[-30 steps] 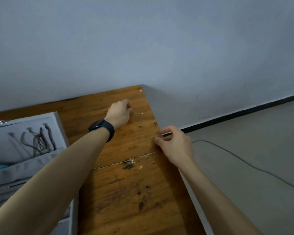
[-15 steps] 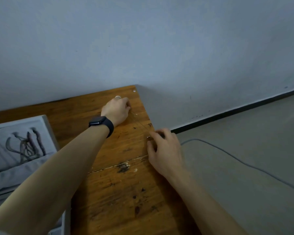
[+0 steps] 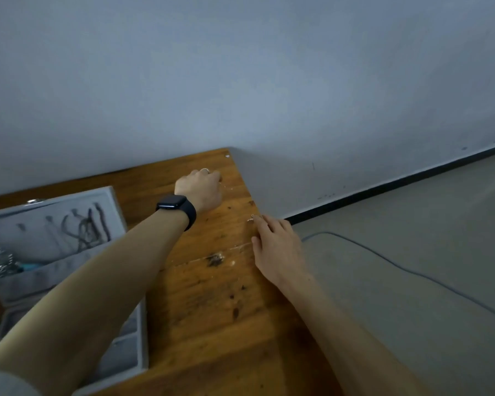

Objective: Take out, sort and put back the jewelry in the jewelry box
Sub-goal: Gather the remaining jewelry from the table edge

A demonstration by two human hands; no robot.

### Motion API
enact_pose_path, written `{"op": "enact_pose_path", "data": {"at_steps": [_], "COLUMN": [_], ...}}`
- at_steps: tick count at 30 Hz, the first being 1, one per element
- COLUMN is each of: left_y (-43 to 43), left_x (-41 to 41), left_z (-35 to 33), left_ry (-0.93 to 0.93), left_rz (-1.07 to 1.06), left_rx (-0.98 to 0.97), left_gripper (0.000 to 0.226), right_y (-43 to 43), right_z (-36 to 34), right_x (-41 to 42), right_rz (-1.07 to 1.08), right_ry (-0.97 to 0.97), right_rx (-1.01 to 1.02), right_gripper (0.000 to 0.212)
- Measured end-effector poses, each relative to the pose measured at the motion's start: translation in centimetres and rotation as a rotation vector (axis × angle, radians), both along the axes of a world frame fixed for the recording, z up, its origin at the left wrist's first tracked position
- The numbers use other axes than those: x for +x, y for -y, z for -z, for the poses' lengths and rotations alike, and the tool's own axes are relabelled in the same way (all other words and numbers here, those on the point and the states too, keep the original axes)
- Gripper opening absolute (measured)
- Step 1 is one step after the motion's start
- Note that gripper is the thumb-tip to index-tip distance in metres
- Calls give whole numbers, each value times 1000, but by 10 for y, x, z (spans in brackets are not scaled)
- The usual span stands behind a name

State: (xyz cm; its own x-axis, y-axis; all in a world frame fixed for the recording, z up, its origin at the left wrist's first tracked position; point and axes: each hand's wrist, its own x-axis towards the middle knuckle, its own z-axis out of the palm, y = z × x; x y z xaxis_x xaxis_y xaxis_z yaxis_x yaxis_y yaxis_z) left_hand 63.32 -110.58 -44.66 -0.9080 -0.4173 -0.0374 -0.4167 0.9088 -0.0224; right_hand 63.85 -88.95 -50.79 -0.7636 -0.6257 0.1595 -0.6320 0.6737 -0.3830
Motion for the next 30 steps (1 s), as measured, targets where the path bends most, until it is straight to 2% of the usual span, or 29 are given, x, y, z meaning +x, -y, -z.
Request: {"op": "enact_pose_path", "data": {"at_steps": [3, 6, 11, 18, 22, 26, 30], "left_y": [-27, -52, -90, -134, -160, -181, -187], "left_x": [40, 92, 189, 305, 354, 393, 418], "left_z": [-26, -41, -44, -20, 2, 34, 64], "left_ry": [38, 33, -92, -240, -294, -353, -397], "left_rz": [43, 77, 122, 109, 76, -47, -144], "left_rx": [14, 55, 174, 367, 417, 304, 250], "left_gripper": [42, 44, 41, 39, 38, 45, 44], "right_y": [-20, -40, -72, -114, -127, -132, -133], "right_z": [-20, -34, -47, -39, -17, 6, 17], "right_x": [24, 56, 125, 223, 253, 271, 280], "right_rz": [-37, -84, -108, -103, -81, -113, -148], "right_ry": [32, 10, -47, 38, 73, 60, -67], "right_rx": [40, -11, -222, -313, -270, -153, -46], "right_gripper": [44, 45, 39, 32, 31, 38, 43]}}
